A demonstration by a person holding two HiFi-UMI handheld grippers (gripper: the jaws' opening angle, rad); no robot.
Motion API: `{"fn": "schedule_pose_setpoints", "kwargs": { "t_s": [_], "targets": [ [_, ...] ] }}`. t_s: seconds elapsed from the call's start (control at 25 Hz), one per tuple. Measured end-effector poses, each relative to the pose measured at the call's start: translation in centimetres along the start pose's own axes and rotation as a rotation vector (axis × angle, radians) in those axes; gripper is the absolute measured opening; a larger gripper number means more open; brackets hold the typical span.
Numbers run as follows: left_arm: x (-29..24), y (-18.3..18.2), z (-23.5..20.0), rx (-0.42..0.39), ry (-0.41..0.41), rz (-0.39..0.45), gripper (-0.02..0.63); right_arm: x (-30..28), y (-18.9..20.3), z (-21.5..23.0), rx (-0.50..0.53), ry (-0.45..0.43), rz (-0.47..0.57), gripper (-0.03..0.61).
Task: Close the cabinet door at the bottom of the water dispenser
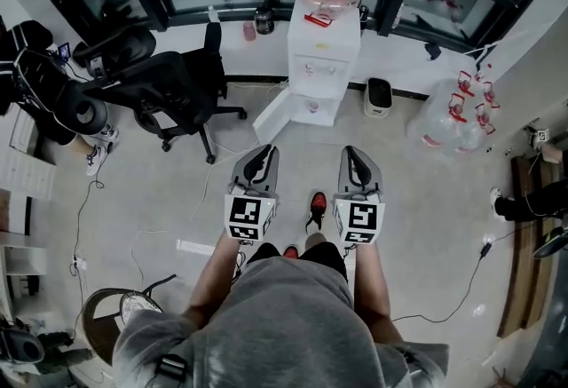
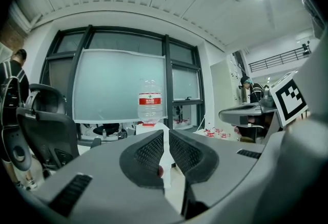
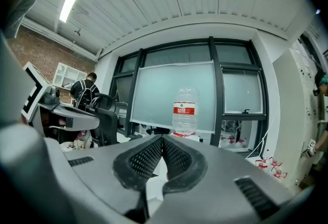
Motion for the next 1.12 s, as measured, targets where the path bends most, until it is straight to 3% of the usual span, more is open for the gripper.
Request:
{"fn": "schedule_pose_setpoints", "kwargs": {
  "t_s": [0.72,1.12],
  "targets": [
    [-16.3,-0.4,-4.3,0.034,-0.119,-0.099,0.052,-16.7,-0.8,9.4,-0.036,-0.110,-0.066,0.018],
    [-21.2,2.3,-5.7,0.074,-0.177,-0.175,0.051,-22.7,2.1,10.1,-0.057,-0.215,-0.155,0.018]
  ]
}}
Point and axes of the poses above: the fingertips, and each gripper's own axes: x backward along the fingers, z to its right, y out of its underside, the point moved 8 cm from there along x, backward along the fingers, and after that the axes turned 11 degrees about -x, right-handed, at the moved point
